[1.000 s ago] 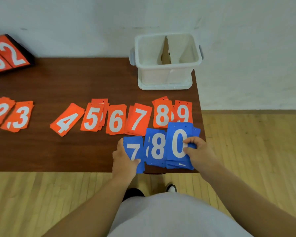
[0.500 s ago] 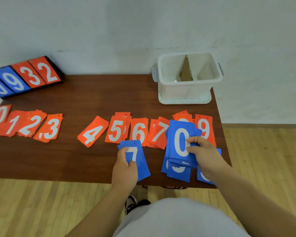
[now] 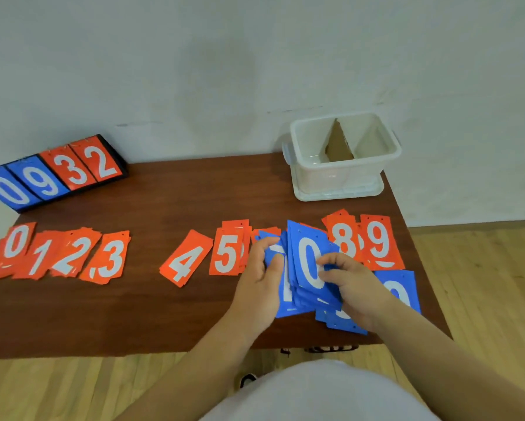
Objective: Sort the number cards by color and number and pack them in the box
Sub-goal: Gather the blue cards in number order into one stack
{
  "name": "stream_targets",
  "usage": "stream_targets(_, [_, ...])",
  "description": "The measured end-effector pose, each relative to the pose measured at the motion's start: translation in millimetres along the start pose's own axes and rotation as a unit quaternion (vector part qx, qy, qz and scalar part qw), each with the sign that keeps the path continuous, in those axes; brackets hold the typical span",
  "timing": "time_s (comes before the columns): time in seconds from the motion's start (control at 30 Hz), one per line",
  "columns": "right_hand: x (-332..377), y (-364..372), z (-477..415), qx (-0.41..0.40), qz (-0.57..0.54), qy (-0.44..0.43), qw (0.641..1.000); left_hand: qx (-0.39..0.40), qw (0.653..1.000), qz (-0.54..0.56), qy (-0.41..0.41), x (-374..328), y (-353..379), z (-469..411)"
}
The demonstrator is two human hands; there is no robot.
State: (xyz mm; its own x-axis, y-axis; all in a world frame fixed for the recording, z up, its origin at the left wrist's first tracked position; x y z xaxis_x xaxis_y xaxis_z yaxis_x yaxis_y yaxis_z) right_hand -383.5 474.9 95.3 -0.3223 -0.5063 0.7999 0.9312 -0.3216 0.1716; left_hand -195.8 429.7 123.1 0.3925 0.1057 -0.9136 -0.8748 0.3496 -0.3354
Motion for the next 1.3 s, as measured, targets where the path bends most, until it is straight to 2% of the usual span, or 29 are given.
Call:
stream_targets(0.13, [3,-9,13,0.037,-0.018,0.004,0.999,0.087,0.996,-0.004,0.001,-12,27,2])
stream_targets(0.2, [2,-21,17,0.022,-0.01,-0.012,1.0,0.104,0.995,0.0,0.002,-15,42,3])
stream_targets(0.3, [0,-57,23,-0.104,0.058,-0.052,0.992,0.124,0.991,-0.045,-0.01,-9,66,1])
stream_targets(0.37, [-3,-91,31,-0.203,0.092,-0.057,0.973,0.121,0.984,-0.118,-0.054,7,86,-1])
stream_targets(0.5, [-17,-148,45,-0.272,0.086,-0.038,0.958,0.097,0.947,-0.255,-0.17,51,127,-6])
stream_targets(0.6, [-26,-173,55,-0.263,0.103,-0.017,0.959,0.05,0.919,-0.333,-0.207,70,158,-14])
stream_targets(0.73, [-27,-198,60,-0.237,0.123,0.001,0.964,-0.01,0.888,-0.421,-0.185,78,192,-20])
stream_targets(0.87, [-27,-214,56,-0.229,0.125,0.003,0.966,-0.031,0.909,-0.376,-0.174,88,204,-9])
stream_targets(1.03, [-25,-209,49,-0.204,0.148,0.014,0.968,0.004,0.941,-0.308,-0.143,98,196,7])
stream_targets(1.13, [-22,-196,44,-0.19,0.147,0.013,0.971,0.032,0.94,-0.307,-0.144,98,191,11])
stream_targets(1.3, [-21,-170,33,-0.184,0.157,0.017,0.97,0.006,0.918,-0.374,-0.133,95,183,11])
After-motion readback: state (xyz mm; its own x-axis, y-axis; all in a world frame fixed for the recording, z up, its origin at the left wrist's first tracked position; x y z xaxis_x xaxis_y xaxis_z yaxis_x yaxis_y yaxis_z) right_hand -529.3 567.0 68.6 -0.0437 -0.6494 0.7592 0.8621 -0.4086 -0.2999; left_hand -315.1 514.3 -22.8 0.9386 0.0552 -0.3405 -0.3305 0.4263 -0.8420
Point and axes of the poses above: each hand's wrist, its own z-axis away from the middle knuckle, its own y-axis out of the palm, x = y × z, the point moved 1 cm from there along -z, towards the middle knuckle, and after that the axes turned 7 degrees about -z, right-handed, at the moved point
